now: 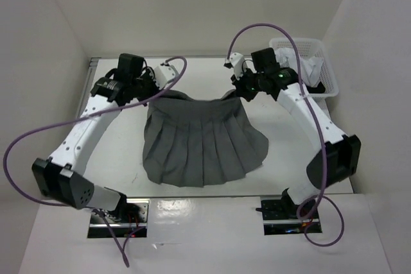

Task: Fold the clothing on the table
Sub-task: Flatten the skirt out

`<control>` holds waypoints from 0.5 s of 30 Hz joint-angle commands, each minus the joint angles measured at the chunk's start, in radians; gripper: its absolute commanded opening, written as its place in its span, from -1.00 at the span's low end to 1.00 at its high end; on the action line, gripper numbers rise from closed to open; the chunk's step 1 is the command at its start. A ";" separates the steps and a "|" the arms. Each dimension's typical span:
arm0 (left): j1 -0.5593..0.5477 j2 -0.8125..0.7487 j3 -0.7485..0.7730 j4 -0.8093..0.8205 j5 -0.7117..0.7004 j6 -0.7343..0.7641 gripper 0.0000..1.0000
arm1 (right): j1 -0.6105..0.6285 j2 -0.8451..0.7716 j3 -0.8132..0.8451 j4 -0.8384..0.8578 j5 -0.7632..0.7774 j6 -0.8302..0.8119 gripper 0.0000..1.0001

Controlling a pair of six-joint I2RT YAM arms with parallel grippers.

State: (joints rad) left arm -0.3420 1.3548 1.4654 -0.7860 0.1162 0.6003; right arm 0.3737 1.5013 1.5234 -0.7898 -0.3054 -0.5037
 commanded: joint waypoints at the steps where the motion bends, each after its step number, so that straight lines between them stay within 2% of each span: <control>1: 0.108 0.087 0.007 0.163 0.008 -0.020 -0.70 | -0.029 0.063 -0.002 0.147 0.057 -0.006 -1.00; 5: 0.199 0.254 0.050 0.191 0.040 -0.077 -0.67 | -0.055 0.213 0.059 0.156 0.075 -0.015 -1.00; 8: 0.233 0.394 0.110 0.191 0.040 -0.114 -0.53 | -0.067 0.324 0.104 0.167 0.091 -0.015 -1.00; 11: 0.258 0.524 0.159 0.203 0.040 -0.151 0.00 | -0.067 0.422 0.162 0.187 0.114 -0.006 -1.00; 13: 0.267 0.559 0.177 0.225 0.050 -0.191 0.50 | -0.067 0.494 0.211 0.187 0.130 0.016 -1.00; 14: 0.267 0.584 0.199 0.240 0.050 -0.201 0.68 | -0.067 0.516 0.230 0.199 0.141 0.027 -1.00; 15: 0.276 0.584 0.210 0.263 0.060 -0.230 0.90 | -0.067 0.558 0.269 0.211 0.161 0.052 -0.83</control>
State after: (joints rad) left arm -0.0868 1.9400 1.6054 -0.5858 0.1692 0.4381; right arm 0.3248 2.0109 1.6882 -0.6388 -0.2241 -0.4847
